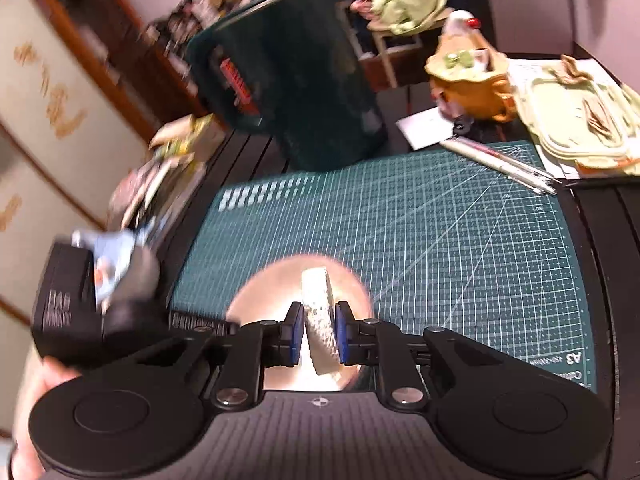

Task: Clean bowl
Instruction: 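Rub the cream sponge around the bowl's inner wall with the right gripper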

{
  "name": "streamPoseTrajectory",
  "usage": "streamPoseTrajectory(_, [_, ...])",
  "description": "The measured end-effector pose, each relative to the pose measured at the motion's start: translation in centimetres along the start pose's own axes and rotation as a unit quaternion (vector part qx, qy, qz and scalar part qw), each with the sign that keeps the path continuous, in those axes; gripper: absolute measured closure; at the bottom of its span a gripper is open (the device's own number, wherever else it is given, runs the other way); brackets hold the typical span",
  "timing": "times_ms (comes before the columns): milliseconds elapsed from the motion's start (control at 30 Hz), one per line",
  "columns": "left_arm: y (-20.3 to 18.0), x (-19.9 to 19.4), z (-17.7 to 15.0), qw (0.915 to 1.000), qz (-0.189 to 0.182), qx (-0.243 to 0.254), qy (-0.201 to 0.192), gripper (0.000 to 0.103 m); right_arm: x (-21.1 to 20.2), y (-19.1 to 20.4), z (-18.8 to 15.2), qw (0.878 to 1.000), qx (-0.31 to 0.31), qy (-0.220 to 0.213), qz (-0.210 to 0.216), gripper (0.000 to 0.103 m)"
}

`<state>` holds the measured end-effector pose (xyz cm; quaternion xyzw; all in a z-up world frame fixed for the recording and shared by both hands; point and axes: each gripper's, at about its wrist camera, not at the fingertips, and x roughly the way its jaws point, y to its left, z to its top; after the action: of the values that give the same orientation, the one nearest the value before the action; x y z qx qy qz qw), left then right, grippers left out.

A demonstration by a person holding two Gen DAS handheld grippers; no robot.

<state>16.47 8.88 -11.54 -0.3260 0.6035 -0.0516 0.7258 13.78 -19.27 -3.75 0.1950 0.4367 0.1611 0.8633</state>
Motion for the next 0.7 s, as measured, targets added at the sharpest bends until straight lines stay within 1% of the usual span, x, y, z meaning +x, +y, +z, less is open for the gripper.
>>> streamPoseTrajectory(100, [0.1, -0.1, -0.1, 1.0, 0.0, 0.0, 0.0, 0.086, 0.6, 0.0, 0.1, 1.0, 0.017, -0.015, 0.012, 0.087])
streamPoseTrajectory(333, [0.4, -0.2, -0.2, 1.0, 0.0, -0.001, -0.002, 0.086, 1.8, 1.1, -0.4, 0.999, 0.015, -0.031, 0.03, 0.087])
streamPoseTrajectory(500, [0.4, -0.3, -0.3, 1.0, 0.0, -0.001, -0.001, 0.086, 2.0, 1.6, -0.7, 0.999, -0.003, -0.027, 0.021, 0.087])
streamPoseTrajectory(533, [0.4, -0.3, -0.3, 1.0, 0.0, -0.001, -0.001, 0.085, 2.0, 1.7, -0.8, 0.999, -0.006, -0.025, 0.019, 0.089])
streamPoseTrajectory(700, [0.5, -0.3, -0.2, 1.0, -0.001, -0.002, 0.0, 0.085, 2.0, 2.0, -1.0, 1.0, -0.021, -0.017, 0.009, 0.09])
